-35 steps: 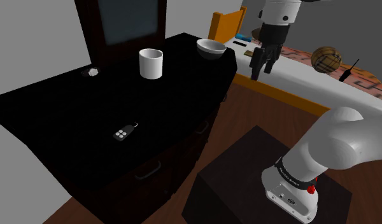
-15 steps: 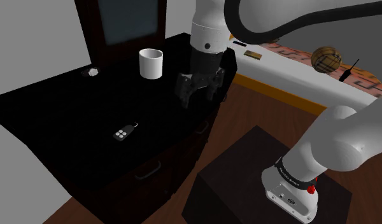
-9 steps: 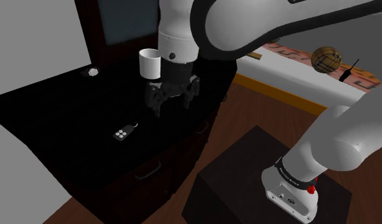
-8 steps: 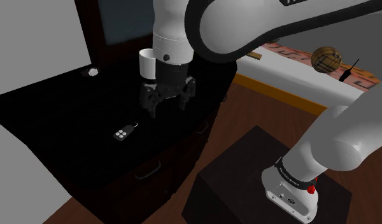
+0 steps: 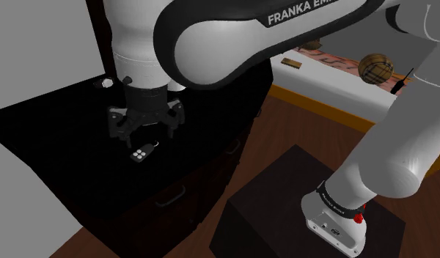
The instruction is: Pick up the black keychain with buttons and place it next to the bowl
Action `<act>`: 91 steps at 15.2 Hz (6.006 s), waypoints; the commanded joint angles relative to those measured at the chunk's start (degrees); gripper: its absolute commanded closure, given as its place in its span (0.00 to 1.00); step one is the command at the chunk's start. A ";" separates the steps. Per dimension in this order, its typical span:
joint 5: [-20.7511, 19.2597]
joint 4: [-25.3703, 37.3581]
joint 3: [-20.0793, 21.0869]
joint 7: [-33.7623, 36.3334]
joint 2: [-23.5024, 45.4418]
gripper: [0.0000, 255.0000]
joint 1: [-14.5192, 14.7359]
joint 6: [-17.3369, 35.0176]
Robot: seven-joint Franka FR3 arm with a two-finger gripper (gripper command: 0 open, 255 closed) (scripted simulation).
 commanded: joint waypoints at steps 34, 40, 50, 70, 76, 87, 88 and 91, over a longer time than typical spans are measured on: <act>-3.59 4.46 -0.19 3.44 4.31 1.00 1.91 -0.90; -2.42 7.76 0.13 2.58 3.03 1.00 1.71 -5.12; -1.47 14.49 0.47 1.77 2.10 1.00 1.81 -12.52; 11.26 -0.23 -10.46 -23.52 -17.17 1.00 -9.91 -13.00; 12.33 -4.02 -16.27 -32.85 -20.61 1.00 -12.98 -12.82; 11.05 -4.93 -26.09 -48.18 -20.71 1.00 -18.91 -12.86; 10.85 -4.63 -26.91 -49.49 -20.35 1.00 -19.48 -12.89; 10.24 -3.33 -29.31 -53.34 -18.96 1.00 -21.16 -13.01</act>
